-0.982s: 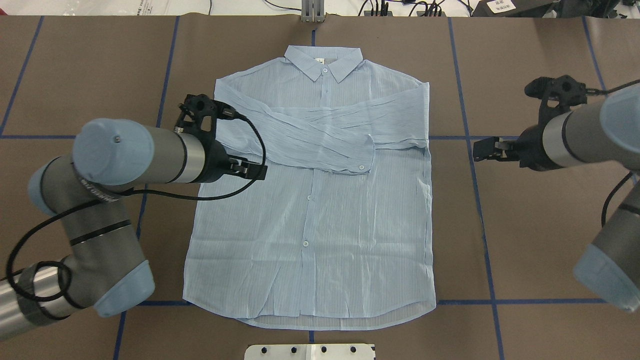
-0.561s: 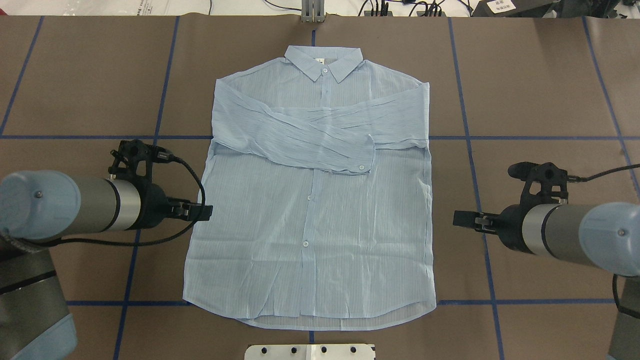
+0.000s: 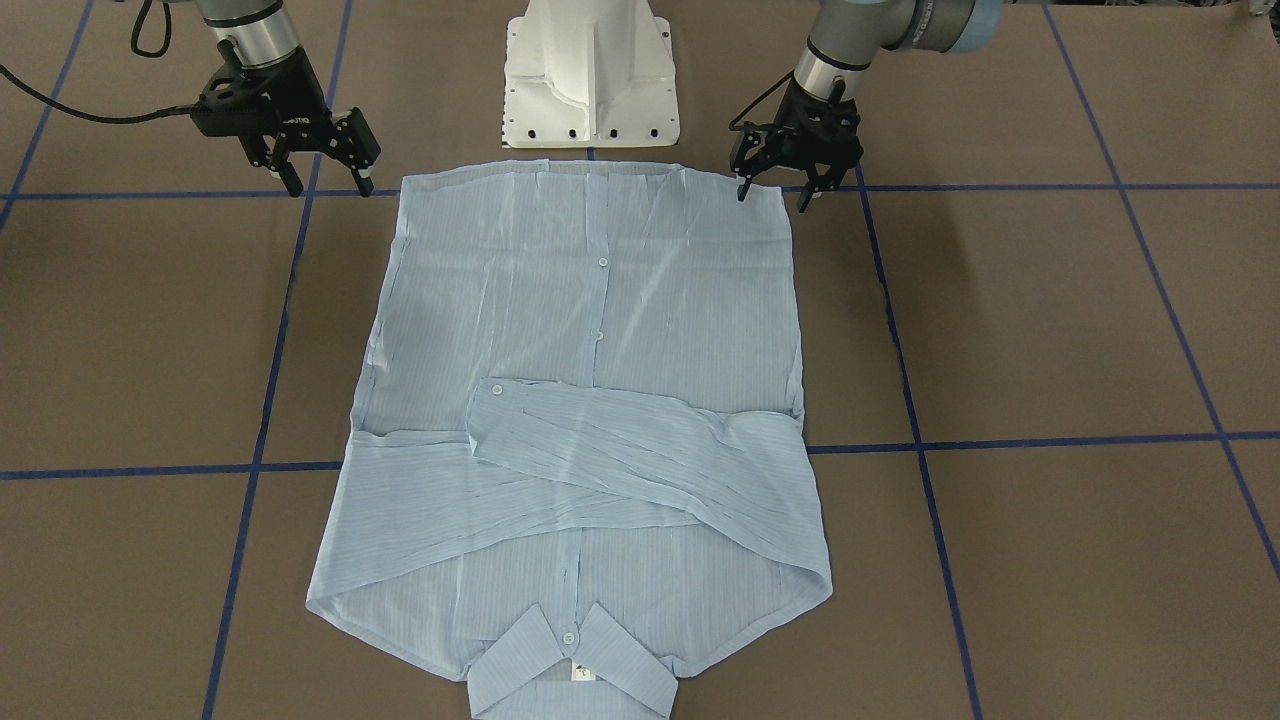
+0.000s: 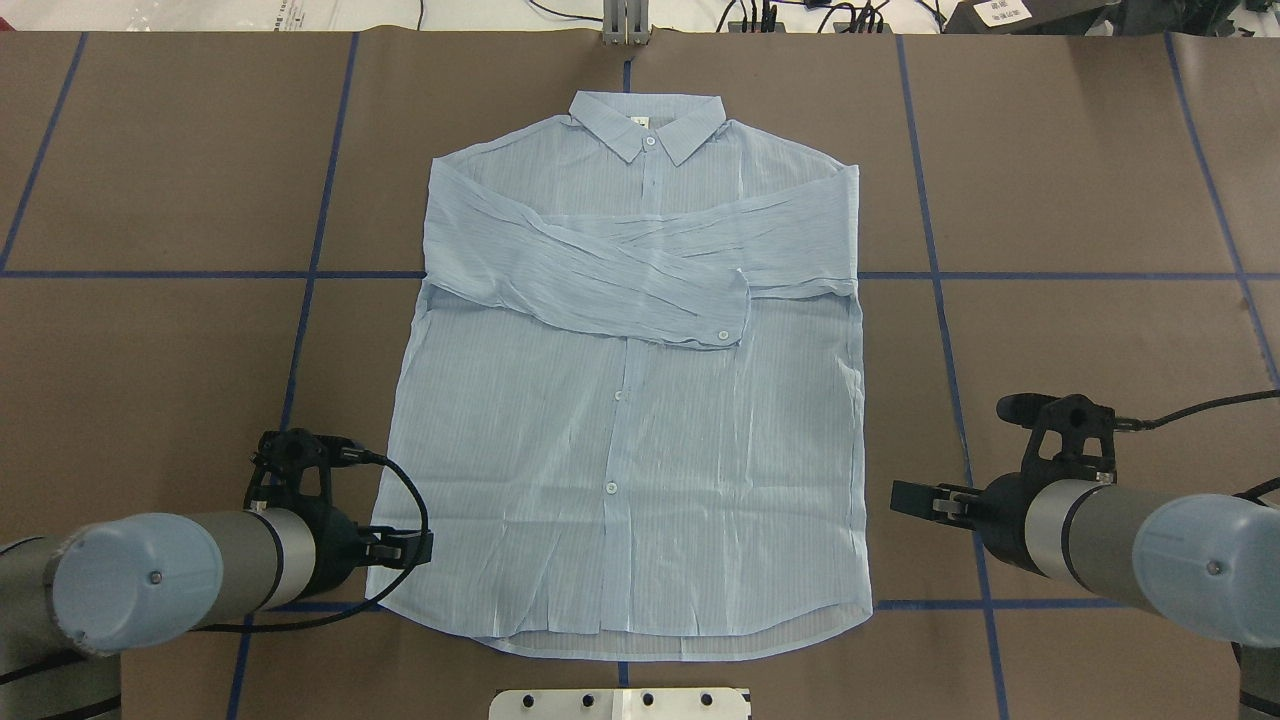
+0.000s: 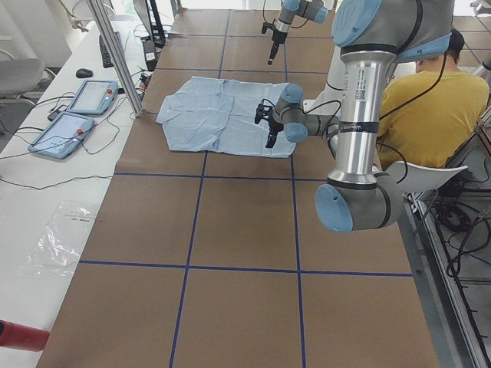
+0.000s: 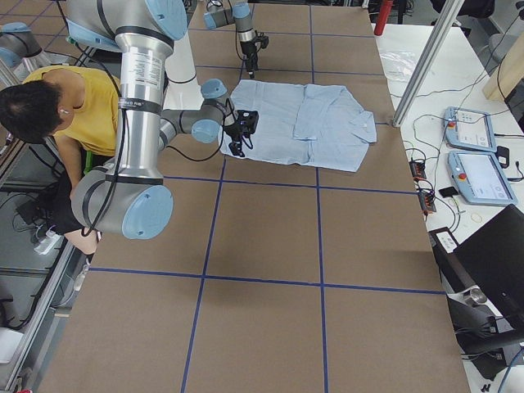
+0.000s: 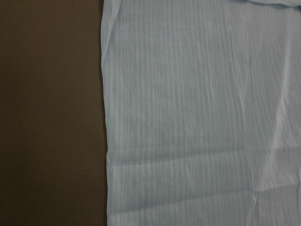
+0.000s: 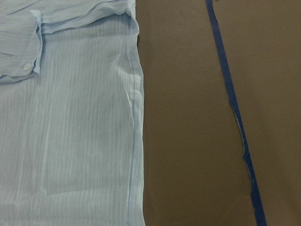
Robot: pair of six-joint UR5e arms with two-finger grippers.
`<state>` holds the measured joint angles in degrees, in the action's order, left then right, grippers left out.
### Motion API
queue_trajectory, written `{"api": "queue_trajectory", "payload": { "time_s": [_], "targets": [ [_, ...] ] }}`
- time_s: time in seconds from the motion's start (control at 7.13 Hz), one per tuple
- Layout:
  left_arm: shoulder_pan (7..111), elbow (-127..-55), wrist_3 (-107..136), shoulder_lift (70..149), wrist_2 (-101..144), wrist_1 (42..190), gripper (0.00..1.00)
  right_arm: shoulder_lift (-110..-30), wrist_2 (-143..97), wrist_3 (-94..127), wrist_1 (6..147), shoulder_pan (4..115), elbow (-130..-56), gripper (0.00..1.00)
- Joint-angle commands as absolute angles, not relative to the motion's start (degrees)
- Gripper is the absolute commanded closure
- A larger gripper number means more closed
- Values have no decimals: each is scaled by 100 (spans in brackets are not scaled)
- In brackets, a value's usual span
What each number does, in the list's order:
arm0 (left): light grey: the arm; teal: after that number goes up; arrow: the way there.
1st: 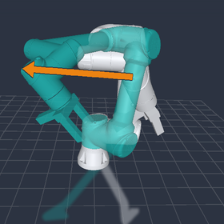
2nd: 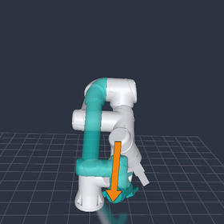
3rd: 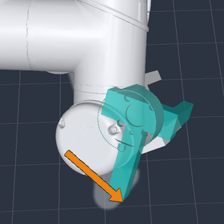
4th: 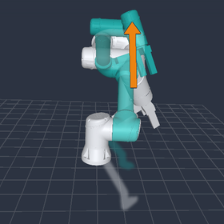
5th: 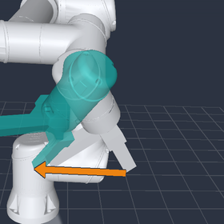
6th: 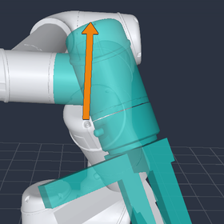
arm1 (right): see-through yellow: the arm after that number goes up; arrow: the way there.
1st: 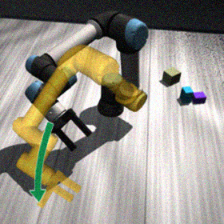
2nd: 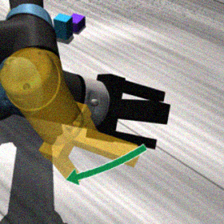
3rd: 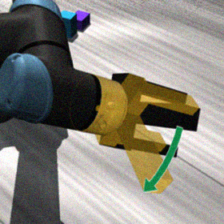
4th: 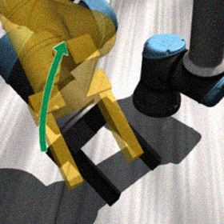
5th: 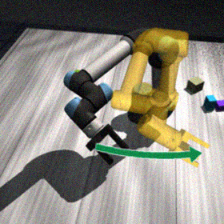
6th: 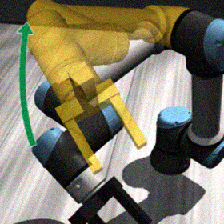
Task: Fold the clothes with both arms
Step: 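Grasp the shirt hem corners nearest the robot with both grippers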
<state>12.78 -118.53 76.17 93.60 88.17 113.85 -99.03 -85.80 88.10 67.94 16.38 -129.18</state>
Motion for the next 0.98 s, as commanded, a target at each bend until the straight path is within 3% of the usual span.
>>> {"api": "queue_trajectory", "payload": {
  "time_s": [0.0,0.84],
  "targets": [
    [1099,-11830,7761,9360,8719,10918,54,-9914,-8561,8815,6794,1617,-12920,0],
    [976,-11821,7752,9352,8728,10881,57,-9914,-8473,8815,6794,1556,-12894,0]
  ]
}}
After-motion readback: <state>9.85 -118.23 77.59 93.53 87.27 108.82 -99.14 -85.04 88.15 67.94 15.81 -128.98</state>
